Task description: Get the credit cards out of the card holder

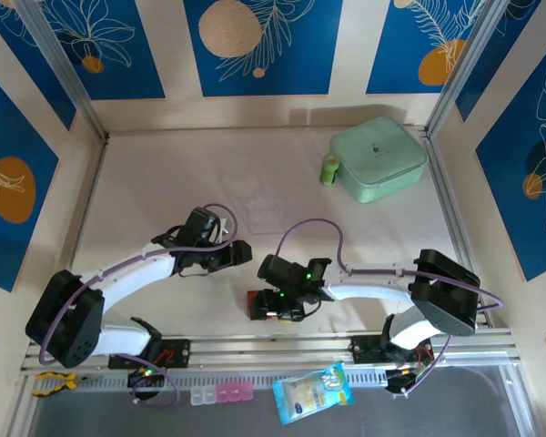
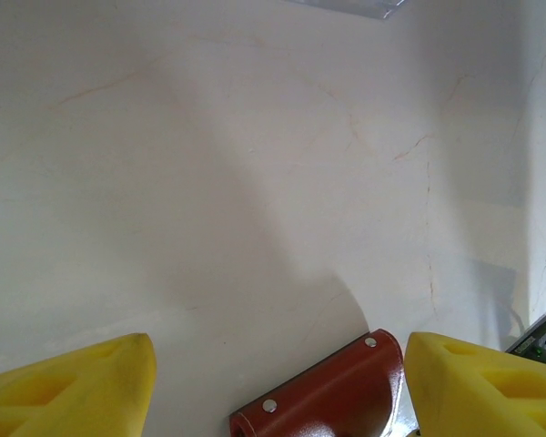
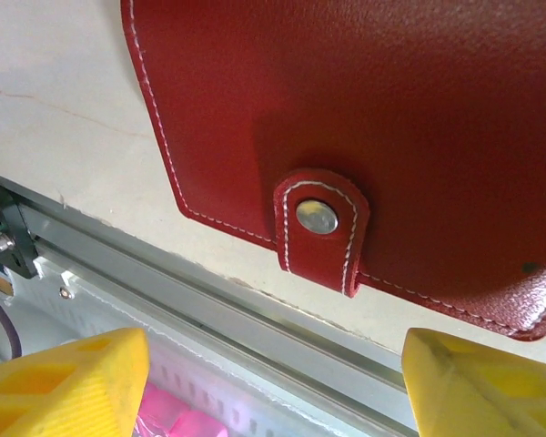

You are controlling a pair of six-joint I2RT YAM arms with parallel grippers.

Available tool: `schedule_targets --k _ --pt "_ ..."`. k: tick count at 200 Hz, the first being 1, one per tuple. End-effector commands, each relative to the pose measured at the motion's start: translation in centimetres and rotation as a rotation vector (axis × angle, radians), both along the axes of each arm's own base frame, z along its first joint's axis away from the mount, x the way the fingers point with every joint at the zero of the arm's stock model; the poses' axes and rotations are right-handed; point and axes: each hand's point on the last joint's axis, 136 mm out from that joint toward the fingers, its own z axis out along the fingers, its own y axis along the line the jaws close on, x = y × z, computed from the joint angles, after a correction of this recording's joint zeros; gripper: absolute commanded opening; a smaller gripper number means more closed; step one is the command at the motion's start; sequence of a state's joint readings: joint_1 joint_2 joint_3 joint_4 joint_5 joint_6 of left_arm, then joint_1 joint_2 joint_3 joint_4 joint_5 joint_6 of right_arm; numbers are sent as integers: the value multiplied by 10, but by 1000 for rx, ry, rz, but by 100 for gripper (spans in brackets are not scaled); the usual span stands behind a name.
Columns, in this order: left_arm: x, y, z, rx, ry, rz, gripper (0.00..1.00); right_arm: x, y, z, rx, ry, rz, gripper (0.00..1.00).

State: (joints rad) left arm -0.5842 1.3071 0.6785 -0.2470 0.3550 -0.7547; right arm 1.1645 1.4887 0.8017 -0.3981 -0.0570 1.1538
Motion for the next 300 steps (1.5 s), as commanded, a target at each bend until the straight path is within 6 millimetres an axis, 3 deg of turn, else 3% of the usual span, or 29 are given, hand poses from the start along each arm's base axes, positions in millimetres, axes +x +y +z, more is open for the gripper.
schedule_targets --k 1,93,130,161,206,239,273,300 --pt "5 -7 11 -5 -19 -5 73 5 -5 -8 -16 13 -29 74" --pt "-9 6 12 44 -20 -1 75 65 -12 -5 41 -59 -97 74" --pt "-18 3 9 81 -20 -21 75 83 -5 1 151 -24 -127 73" --pt "-27 -7 5 96 -12 -51 75 95 -17 12 144 -49 -158 72" --pt "-35 -9 -6 86 -1 -29 73 78 -41 21 -14 -78 -160 71" --pt "-37 2 -9 111 -4 0 72 55 -41 18 -87 -71 -158 73" --pt "-38 19 -10 139 -24 50 73 43 -38 8 -210 -36 -209 98" --pt "-40 36 -8 150 -29 98 75 42 -28 3 -278 -50 -244 99"
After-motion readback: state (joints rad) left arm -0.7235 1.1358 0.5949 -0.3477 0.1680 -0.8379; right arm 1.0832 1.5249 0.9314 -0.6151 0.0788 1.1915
